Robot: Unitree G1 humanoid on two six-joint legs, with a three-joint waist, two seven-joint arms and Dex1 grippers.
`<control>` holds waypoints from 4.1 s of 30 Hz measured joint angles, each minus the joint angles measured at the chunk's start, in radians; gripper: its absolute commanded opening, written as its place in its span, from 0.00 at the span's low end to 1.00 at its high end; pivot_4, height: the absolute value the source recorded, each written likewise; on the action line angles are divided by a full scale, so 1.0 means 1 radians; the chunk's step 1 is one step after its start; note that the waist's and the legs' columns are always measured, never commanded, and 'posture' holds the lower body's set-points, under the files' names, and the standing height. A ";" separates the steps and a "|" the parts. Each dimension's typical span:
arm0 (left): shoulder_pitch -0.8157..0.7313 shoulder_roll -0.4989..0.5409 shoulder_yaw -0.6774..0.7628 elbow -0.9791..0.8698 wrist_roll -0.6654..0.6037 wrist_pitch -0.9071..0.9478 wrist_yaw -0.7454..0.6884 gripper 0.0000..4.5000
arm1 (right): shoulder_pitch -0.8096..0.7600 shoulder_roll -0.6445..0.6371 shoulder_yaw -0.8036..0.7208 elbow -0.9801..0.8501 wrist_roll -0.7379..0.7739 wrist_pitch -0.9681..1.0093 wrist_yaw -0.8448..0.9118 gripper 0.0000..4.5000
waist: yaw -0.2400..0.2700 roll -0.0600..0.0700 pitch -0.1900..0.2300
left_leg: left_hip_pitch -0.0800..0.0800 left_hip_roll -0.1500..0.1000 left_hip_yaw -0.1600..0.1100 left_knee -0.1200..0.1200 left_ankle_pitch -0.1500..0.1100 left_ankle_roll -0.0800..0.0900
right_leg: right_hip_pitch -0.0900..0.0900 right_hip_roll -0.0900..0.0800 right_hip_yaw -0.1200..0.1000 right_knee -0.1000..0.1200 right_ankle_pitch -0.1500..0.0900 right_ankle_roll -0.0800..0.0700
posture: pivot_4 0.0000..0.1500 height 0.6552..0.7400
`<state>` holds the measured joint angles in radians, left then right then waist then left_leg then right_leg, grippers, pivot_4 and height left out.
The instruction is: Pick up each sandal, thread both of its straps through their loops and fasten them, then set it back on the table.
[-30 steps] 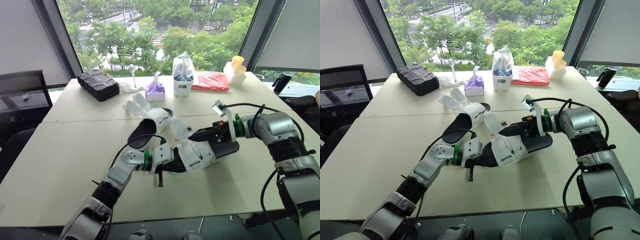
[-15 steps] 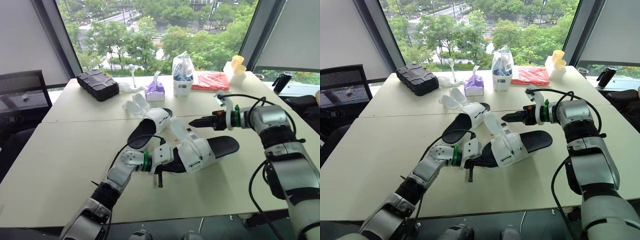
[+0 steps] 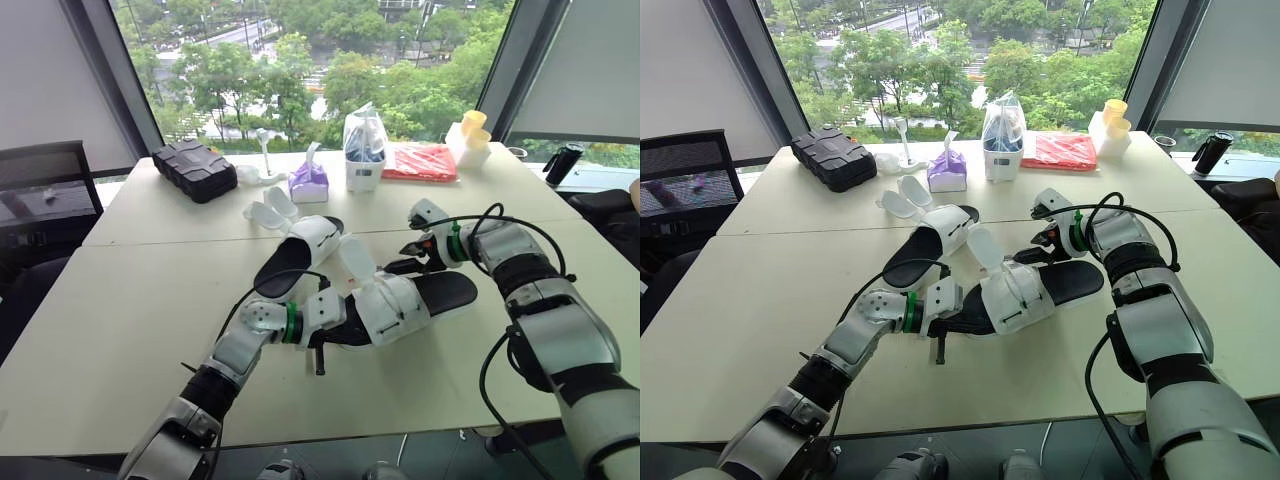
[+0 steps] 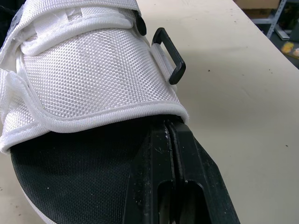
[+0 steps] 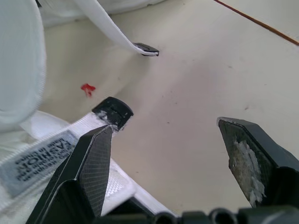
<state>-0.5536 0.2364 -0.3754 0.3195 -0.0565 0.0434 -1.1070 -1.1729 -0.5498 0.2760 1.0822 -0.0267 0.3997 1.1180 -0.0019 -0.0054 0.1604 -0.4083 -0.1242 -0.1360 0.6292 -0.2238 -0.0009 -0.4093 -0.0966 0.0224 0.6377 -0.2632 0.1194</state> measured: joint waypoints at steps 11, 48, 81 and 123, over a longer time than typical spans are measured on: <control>-0.005 0.005 -0.001 0.006 0.000 -0.006 -0.012 0.00 | 0.073 -0.018 0.003 -0.127 -0.059 -0.050 0.092 0.86 | -0.005 0.001 0.000 | 0.000 0.000 -0.001 0.000 0.000 0.000 | 0.000 0.000 -0.001 0.000 0.000 0.000 | 1.00 1.00; -0.050 -0.006 0.033 0.101 -0.029 -0.009 -0.001 0.00 | 0.288 -0.137 -0.139 -0.733 0.131 0.388 0.084 0.86 | -0.009 0.002 -0.002 | 0.000 0.000 0.000 0.002 0.001 -0.001 | -0.002 -0.001 0.001 0.007 0.000 0.000 | 1.00 1.00; -0.064 -0.019 0.030 0.129 -0.016 -0.032 -0.008 0.00 | 0.105 -0.030 -0.067 -0.510 0.233 0.425 0.060 0.86 | -0.006 0.002 -0.002 | 0.000 -0.001 -0.001 0.002 0.001 -0.001 | -0.001 -0.002 0.000 0.007 -0.001 0.000 | 1.00 1.00; -0.028 -0.004 0.030 0.070 -0.010 -0.024 0.015 0.00 | -0.225 0.251 -0.265 0.137 0.181 0.322 0.200 0.86 | -0.016 0.003 -0.002 | 0.000 -0.001 -0.001 0.000 0.001 -0.002 | -0.005 0.000 0.001 0.010 0.000 0.000 | 1.00 1.00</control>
<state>-0.5820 0.2326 -0.3449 0.3896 -0.0666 0.0197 -1.0919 -1.3975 -0.2989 0.0107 1.2192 0.1539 0.7219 1.3182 -0.0175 -0.0028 0.1585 -0.4080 -0.1248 -0.1370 0.6294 -0.2226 -0.0031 -0.4138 -0.0970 0.0234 0.6476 -0.2637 0.1195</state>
